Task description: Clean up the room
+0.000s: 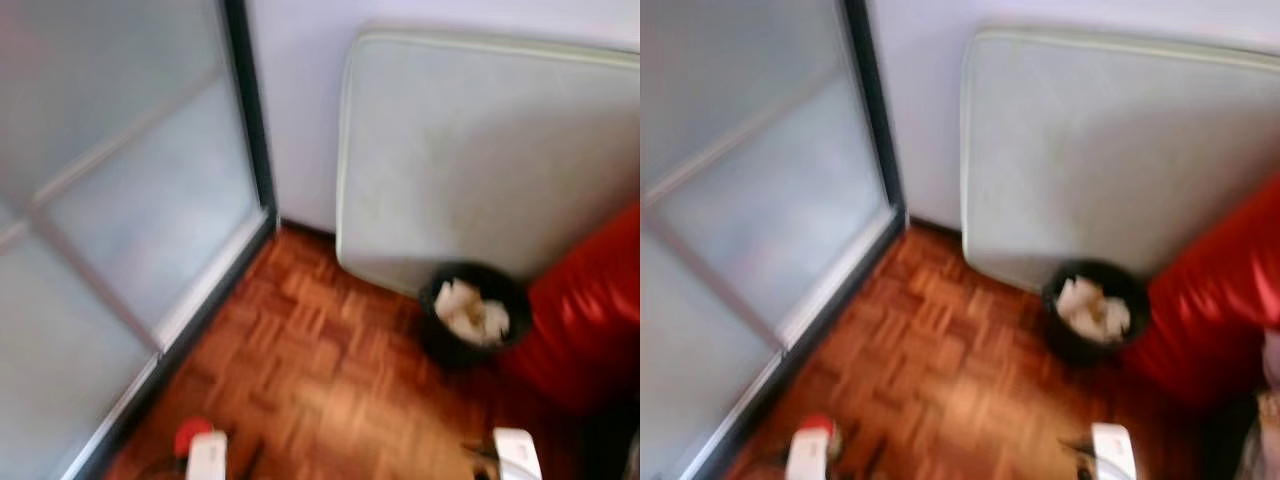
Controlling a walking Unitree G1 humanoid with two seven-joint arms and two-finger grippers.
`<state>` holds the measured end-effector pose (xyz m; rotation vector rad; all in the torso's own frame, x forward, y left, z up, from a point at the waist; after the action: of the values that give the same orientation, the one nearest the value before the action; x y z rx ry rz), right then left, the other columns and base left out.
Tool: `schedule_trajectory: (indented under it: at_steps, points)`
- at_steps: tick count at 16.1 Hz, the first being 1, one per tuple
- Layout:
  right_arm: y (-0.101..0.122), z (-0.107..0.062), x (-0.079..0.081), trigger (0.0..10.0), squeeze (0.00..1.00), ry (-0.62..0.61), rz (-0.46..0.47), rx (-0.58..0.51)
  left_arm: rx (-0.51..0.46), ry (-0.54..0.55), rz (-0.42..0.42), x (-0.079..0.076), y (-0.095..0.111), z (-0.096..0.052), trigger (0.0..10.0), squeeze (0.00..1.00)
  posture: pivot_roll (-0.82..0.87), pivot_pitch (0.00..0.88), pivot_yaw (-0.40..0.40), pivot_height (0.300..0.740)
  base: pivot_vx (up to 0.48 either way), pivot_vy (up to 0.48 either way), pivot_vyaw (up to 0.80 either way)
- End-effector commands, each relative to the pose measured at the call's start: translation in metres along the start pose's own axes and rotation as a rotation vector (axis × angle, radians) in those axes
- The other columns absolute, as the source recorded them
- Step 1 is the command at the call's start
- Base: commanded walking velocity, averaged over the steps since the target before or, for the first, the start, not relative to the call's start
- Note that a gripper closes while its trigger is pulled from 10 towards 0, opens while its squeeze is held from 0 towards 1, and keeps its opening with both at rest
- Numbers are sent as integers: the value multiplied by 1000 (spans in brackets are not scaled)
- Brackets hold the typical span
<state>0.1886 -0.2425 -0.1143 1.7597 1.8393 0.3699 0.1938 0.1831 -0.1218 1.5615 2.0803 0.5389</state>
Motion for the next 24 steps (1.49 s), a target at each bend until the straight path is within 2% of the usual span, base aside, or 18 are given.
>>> schedule_trajectory:
  at_steps: [1,4,12,14,17,18,24]
  points:
    - [-12,-2,-3,10000,0,-10,14,38,21,0,5,-2,-6,-1,10000,0,39,102,-29,740,0,0,0]
    - [-11,-2,-3,10000,0,-5,12,35,19,9,6,1,-6,-1,10000,0,40,97,-29,740,0,0,0]
    - [-11,-2,3,10000,0,25,17,30,3,-1,18,1,-2,-1,10000,0,39,80,-20,740,351,0,0]
    - [-9,-2,3,10000,0,26,2,21,-4,-2,20,0,0,0,10000,0,39,82,-18,740,356,0,781]
    - [-8,-2,3,10000,0,28,25,13,-15,-11,25,-4,3,1,10000,0,39,87,-17,740,351,0,775]
    - [-9,-2,2,10000,0,19,49,15,-16,-11,25,-4,3,1,10000,0,39,87,-17,740,356,0,0]
    - [-8,-2,2,10000,0,27,40,15,-37,-15,21,-6,8,1,10000,0,44,106,-18,740,356,0,0]
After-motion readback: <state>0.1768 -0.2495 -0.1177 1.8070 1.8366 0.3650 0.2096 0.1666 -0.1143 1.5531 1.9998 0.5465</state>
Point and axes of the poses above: a point about 5 cm out from each wrist's last joint towards the gripper, its own z axis pointing out of the wrist towards the gripper, its own y axis along the axis of the wrist's last joint, x = y × z, the point moved 4 cm from there along z, pointing out of the wrist towards the gripper, and after that the axes turned 8 degrees about -z, right-handed, at the moved point
